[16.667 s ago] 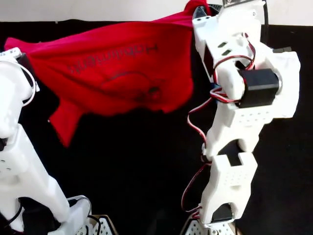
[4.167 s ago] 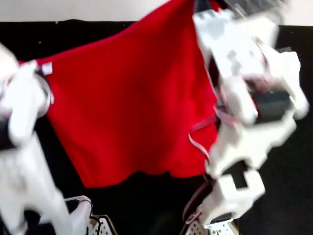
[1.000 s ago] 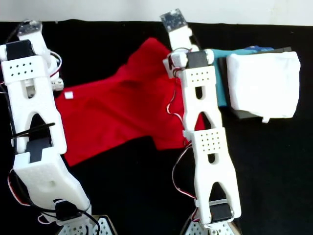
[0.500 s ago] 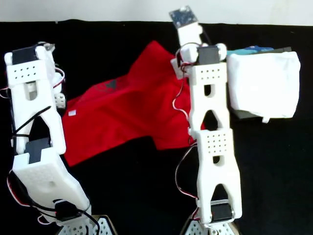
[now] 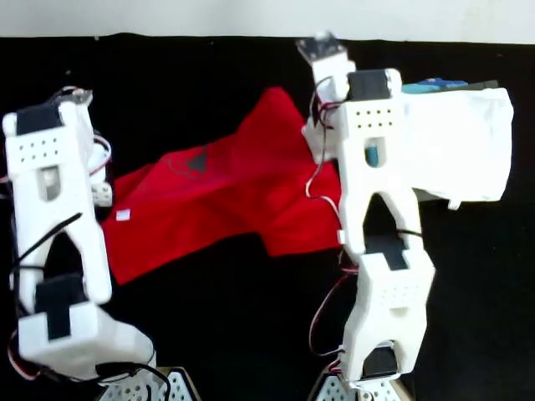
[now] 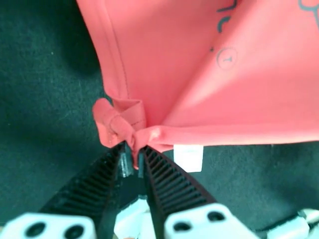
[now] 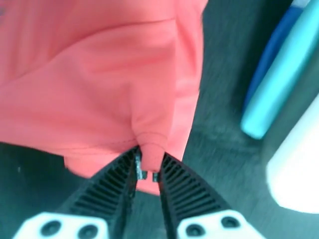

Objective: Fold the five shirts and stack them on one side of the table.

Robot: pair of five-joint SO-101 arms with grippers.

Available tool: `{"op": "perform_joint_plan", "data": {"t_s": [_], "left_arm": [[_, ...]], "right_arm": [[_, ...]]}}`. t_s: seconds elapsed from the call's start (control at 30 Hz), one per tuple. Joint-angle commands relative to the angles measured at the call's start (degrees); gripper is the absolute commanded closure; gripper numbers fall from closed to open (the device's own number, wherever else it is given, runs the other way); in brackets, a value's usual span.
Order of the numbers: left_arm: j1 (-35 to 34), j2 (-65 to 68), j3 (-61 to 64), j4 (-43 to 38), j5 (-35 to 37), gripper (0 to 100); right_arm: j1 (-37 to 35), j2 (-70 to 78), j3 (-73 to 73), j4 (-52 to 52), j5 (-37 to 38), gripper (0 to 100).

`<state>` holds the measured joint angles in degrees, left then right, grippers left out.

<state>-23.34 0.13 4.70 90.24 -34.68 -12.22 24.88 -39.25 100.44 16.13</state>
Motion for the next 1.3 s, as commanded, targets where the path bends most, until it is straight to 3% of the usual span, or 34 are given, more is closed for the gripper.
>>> {"op": "perform_joint_plan", "data": {"t_s": [0.0, 0.13, 0.37, 0.5, 0.67, 0.77, 0.9, 1.1, 1.2, 1.27], "left_arm": [[0.2, -6.5, 11.8, -8.1, -0.8, 99], [0.0, -8.2, 18.2, -14.5, -0.8, 99], [0.3, -8.2, 20.3, -15.1, -0.7, 99], [0.7, -8.1, 20.4, -16.9, -0.5, 99], [2.3, -8.2, 20.0, -16.9, -0.4, 99], [2.1, -8.7, 19.7, -15.2, -0.6, 90], [-1.4, -8.7, 15.1, -12.4, -0.7, 80], [-6.0, -8.1, 2.0, -9.8, -0.7, 81], [-5.6, -7.4, 2.9, -12.0, -0.4, 82], [-4.4, -5.1, 5.1, -15.1, -0.4, 88]], "right_arm": [[2.0, -7.2, 7.4, -1.9, 0.4, 99.3], [2.5, -13.1, 20.0, -6.7, 0.4, 99.3], [2.6, -29.1, 46.9, -21.9, 2.8, 99.3], [2.6, -32.5, 54.4, -26.6, 3.3, 99.3], [2.6, -32.5, 55.8, -26.5, 3.3, 99.3], [2.6, -32.8, 55.5, -25.4, 3.6, 98.4], [2.3, -33.1, 55.4, -23.5, 6.8, 88.4], [2.6, -33.2, 53.8, -23.4, 6.5, 87.2], [2.5, -33.1, 48.4, -23.4, 6.5, 87.2], [2.2, -32.7, 44.0, -23.7, 6.4, 87.2]]}}
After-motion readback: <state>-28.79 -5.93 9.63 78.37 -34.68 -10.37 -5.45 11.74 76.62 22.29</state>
